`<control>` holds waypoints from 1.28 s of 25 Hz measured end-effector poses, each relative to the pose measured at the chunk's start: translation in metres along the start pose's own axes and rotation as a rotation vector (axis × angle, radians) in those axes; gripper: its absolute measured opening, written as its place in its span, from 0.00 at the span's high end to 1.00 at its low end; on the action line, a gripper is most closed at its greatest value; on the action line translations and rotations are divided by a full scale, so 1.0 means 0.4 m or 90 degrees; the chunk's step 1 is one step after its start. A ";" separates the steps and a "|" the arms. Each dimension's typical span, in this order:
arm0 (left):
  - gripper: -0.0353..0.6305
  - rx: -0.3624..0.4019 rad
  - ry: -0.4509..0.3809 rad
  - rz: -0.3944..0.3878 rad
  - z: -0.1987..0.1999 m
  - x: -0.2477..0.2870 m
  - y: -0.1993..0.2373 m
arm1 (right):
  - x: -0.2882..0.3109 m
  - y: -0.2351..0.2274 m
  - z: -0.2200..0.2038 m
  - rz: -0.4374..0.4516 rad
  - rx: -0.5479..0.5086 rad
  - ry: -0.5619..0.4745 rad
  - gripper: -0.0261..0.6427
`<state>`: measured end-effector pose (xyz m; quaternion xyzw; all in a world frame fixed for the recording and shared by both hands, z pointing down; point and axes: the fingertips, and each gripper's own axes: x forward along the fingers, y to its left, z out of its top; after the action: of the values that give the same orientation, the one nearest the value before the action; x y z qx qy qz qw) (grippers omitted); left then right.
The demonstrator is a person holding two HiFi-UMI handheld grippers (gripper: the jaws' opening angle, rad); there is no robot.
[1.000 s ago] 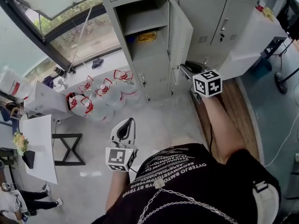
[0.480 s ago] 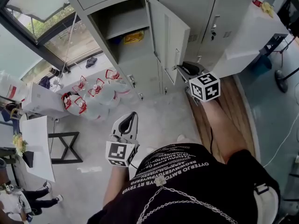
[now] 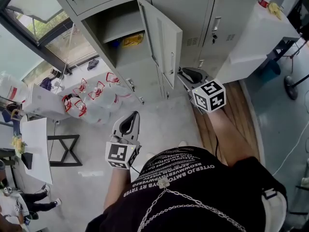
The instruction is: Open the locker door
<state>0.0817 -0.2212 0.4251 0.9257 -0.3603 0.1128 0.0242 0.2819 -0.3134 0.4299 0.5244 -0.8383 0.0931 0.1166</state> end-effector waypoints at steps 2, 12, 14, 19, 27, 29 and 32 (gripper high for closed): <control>0.95 0.004 -0.006 0.013 0.016 0.000 -0.001 | -0.041 0.008 0.027 0.003 -0.008 -0.026 0.83; 0.95 0.016 -0.036 0.044 0.101 -0.013 -0.014 | -0.179 0.100 0.103 0.054 -0.037 -0.104 0.97; 0.95 0.015 -0.040 0.054 0.109 -0.027 -0.006 | -0.177 0.116 0.083 0.066 -0.038 -0.092 0.97; 0.95 0.013 -0.032 0.067 0.102 -0.042 0.011 | -0.149 0.128 0.051 0.075 -0.028 -0.071 0.97; 0.95 0.007 -0.035 0.071 0.090 -0.064 0.029 | -0.126 0.158 0.057 0.082 -0.028 -0.072 0.97; 0.95 0.005 -0.033 0.077 0.081 -0.069 0.034 | -0.125 0.161 0.063 0.086 -0.031 -0.075 0.97; 0.95 0.000 -0.026 0.076 0.059 -0.066 0.023 | -0.138 0.154 0.063 0.083 -0.032 -0.076 0.97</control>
<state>0.0612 -0.2137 0.3958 0.9047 -0.4152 0.0950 0.0098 0.2472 -0.2466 0.3875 0.4700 -0.8784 0.0478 0.0730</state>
